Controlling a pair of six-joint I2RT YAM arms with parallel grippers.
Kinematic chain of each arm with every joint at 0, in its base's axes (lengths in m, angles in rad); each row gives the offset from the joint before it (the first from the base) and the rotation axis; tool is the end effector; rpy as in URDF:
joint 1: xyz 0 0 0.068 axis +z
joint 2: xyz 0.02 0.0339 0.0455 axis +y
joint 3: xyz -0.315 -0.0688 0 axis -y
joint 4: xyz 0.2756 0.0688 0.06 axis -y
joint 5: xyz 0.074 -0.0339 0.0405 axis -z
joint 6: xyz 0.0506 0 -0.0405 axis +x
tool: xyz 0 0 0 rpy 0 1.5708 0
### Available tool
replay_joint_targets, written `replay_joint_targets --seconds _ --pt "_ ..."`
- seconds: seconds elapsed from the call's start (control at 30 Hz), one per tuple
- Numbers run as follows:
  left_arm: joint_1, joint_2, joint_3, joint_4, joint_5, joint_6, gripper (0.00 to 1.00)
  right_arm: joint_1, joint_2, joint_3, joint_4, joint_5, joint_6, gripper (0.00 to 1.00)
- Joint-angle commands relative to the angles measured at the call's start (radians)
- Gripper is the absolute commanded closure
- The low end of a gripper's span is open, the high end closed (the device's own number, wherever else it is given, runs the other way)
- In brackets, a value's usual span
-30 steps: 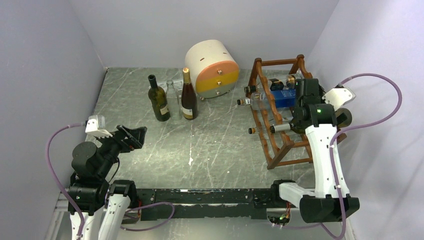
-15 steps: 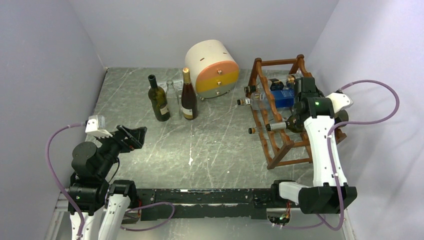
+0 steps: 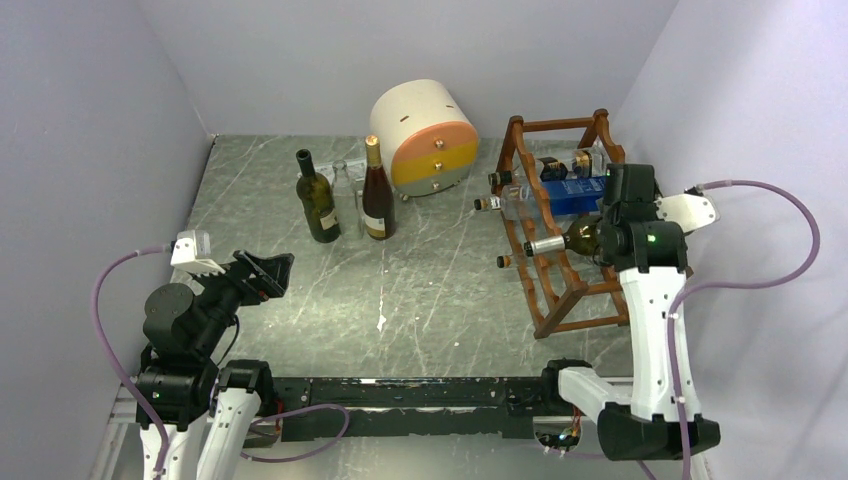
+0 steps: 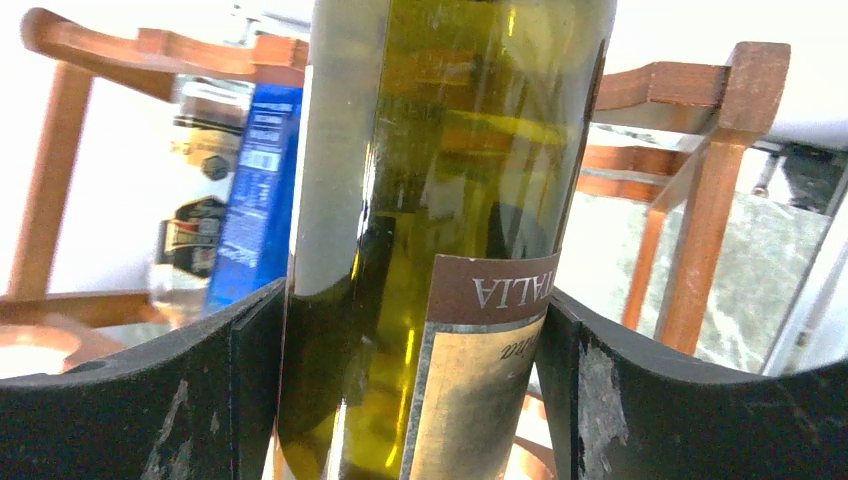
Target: Take the wine bottle off the wine rack
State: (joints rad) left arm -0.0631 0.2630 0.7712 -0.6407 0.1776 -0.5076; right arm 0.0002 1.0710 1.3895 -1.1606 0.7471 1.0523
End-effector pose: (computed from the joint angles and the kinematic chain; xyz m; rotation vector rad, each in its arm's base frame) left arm 0.0495 -0.0121 0.3656 -0.2497 1.7168 -0.5741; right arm 0.1860 -0.0343 0.4504 1.3531 1.6925 -0.3158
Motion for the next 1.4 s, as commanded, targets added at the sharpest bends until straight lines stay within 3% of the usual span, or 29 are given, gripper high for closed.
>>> replay_joint_targets --seconds 0.0,0.2,0.47,0.8,1.1,1.23,1.37 --pt "-0.006 0.007 -0.004 0.023 0.016 0.015 0.01 0.000 -0.050 0.048 0.147 -0.024 -0.022 0.90" --pt "-0.006 0.019 -0.002 0.028 0.025 0.021 0.01 0.000 -0.069 0.071 0.246 -0.173 -0.099 1.00" --pt "-0.006 0.071 0.013 0.040 0.081 0.050 0.01 0.000 -0.087 0.085 0.429 -0.449 -0.200 1.00" --pt "-0.006 0.104 0.011 0.177 0.326 0.059 0.01 0.001 -0.078 0.052 0.633 -0.804 -0.103 1.00" --pt "-0.005 0.106 -0.122 0.660 0.555 -0.155 0.01 0.064 -0.029 0.007 0.801 -1.005 0.163 1.00" --pt "-0.007 0.099 -0.233 1.032 0.623 -0.183 0.01 0.314 0.027 0.038 0.829 -0.859 0.244 1.00" --pt "-0.010 0.103 -0.323 1.333 0.650 -0.115 0.03 0.551 0.096 0.060 0.852 -0.734 0.348 1.00"
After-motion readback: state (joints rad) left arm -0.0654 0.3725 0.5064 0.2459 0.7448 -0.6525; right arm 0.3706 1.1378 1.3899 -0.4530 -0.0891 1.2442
